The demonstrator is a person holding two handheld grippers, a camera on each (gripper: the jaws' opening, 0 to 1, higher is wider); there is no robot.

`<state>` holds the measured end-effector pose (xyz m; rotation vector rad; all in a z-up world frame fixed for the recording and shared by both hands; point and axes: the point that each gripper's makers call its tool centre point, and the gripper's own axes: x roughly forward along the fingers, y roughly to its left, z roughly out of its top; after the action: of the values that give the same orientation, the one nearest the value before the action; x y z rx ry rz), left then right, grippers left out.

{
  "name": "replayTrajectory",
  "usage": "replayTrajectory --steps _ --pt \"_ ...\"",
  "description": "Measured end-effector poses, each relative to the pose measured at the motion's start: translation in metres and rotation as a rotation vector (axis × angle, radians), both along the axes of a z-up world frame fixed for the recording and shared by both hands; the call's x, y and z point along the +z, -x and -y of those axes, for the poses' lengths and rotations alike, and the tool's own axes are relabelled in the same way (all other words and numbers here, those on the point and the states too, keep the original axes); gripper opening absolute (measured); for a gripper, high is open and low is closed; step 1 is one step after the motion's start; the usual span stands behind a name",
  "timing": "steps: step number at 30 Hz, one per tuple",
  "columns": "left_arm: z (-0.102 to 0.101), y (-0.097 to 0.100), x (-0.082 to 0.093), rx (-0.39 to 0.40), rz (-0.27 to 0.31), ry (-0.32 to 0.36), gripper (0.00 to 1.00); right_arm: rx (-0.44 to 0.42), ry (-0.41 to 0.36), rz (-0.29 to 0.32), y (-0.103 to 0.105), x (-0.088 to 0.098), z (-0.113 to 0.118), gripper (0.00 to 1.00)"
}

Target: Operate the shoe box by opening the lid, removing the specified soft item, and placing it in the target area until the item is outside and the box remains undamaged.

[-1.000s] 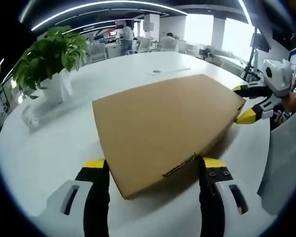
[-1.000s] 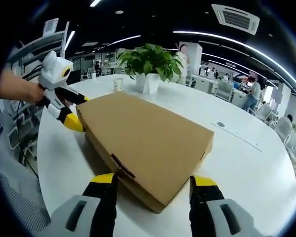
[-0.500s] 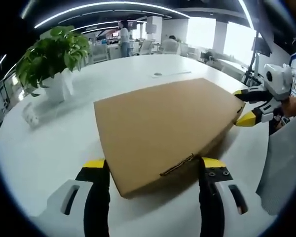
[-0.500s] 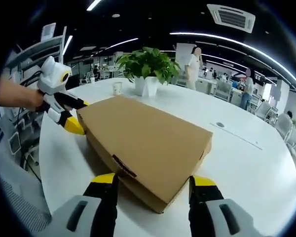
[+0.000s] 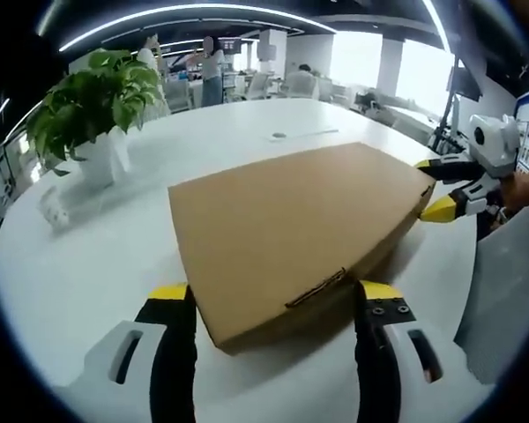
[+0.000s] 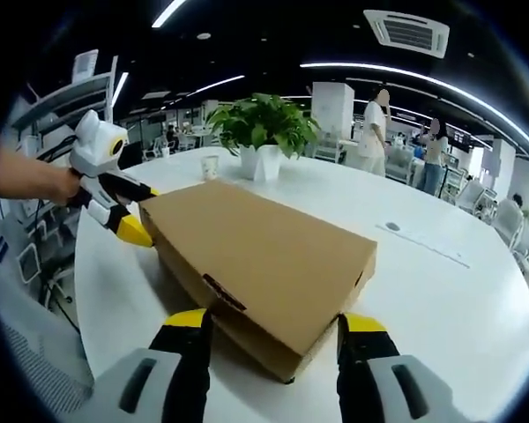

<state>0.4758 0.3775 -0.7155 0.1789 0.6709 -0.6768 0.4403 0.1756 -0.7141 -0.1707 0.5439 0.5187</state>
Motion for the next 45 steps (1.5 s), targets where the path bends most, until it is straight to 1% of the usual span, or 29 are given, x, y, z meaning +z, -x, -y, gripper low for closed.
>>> replayTrajectory --steps 7,20,25,30,45 --pt "0.0 0.0 0.006 0.002 0.002 0.016 0.72 0.001 -0.009 0.016 0.001 0.005 0.0 0.56" --pt "0.0 0.002 0.013 -0.012 0.005 0.014 0.72 0.03 -0.009 0.026 0.003 0.013 -0.001 0.56" --pt "-0.001 0.002 0.018 -0.012 0.006 0.029 0.72 0.037 -0.034 0.025 0.003 0.018 0.0 0.56" --pt "-0.001 0.002 0.022 -0.018 0.013 0.028 0.71 0.045 -0.038 0.032 0.003 0.021 -0.001 0.56" --pt "0.0 0.002 0.029 -0.019 0.025 0.036 0.71 0.066 -0.028 0.047 0.003 0.028 0.001 0.55"
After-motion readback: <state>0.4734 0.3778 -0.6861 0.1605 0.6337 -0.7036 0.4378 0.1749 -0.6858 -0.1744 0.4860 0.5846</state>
